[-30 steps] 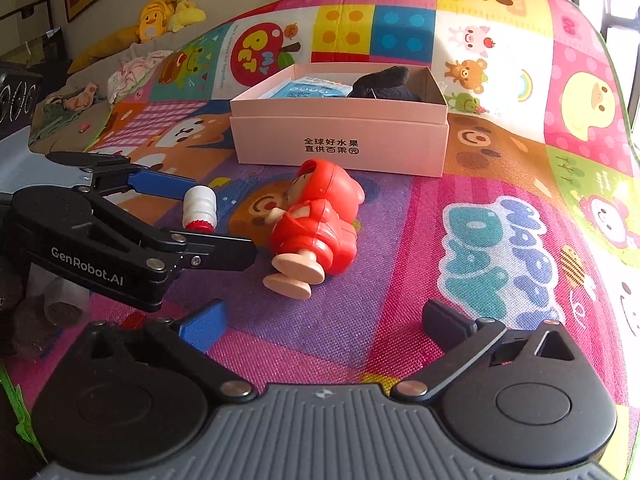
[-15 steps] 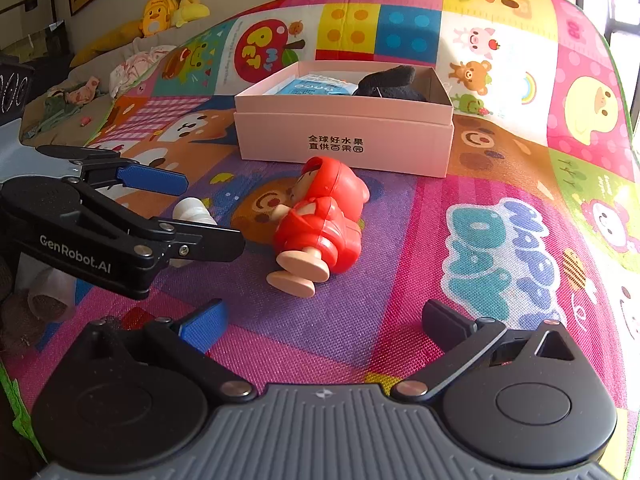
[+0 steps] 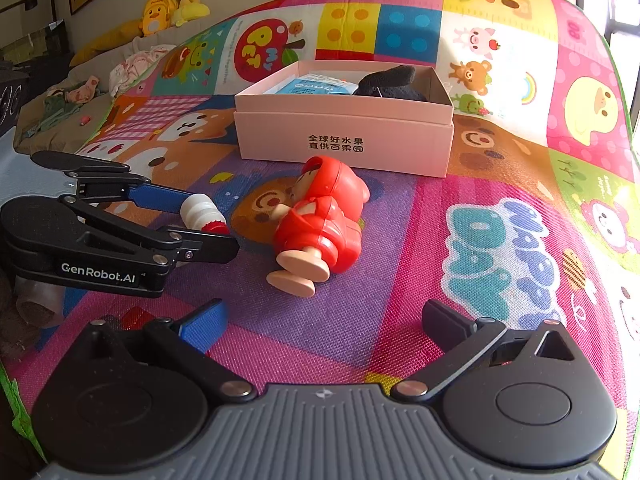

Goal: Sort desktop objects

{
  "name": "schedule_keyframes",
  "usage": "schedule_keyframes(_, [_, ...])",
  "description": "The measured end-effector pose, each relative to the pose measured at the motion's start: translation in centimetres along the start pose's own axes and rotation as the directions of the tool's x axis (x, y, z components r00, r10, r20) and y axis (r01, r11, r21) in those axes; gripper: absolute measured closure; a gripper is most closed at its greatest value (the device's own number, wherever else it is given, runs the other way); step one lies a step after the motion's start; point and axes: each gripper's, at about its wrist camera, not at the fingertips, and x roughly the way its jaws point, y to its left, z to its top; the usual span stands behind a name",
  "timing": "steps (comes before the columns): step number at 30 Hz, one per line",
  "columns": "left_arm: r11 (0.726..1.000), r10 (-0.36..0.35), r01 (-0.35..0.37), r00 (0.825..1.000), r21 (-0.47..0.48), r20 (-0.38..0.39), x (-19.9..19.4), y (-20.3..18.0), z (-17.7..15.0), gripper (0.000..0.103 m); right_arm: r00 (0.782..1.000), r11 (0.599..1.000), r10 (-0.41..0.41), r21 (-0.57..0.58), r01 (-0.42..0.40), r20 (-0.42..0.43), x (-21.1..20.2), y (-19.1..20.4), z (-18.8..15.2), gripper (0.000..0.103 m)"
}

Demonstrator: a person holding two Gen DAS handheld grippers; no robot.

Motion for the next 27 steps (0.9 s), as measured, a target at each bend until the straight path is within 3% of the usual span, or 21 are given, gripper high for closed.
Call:
schedule_keyframes(6, [1.000,0.014,-0.014,1.000,-0.008,0.007,-0.7,0.4,-0.1,0.054,1.000,1.000,-0.002,-0.003,0.002,-0.003,0.1,0.0,0.1,0.000])
schedule_keyframes(19, [0.998,0.047,-0.046,0.999,-0.043,0.009,-2.3,1.6,-1.1,0.055,0.995,0.994,-0.078,-0.070,0.081,0.056,1.1,1.5,4.1,0.000])
schedule_keyframes(21, [0.998,0.045,-0.044,0.999,-0.049,0.004,-2.2,1.7,-1.3,0.055,0.996,0.994,-0.085,-0.066,0.087,0.042,1.7,1.4,4.6,0.004])
schedule_keyframes(27, [0.997,0.040,-0.040,0.999,-0.061,-0.007,-2.0,1.8,-1.7,0.055,0.997,0.997,-0.070,-0.043,0.069,-0.018,3.5,1.1,5.1,0.032])
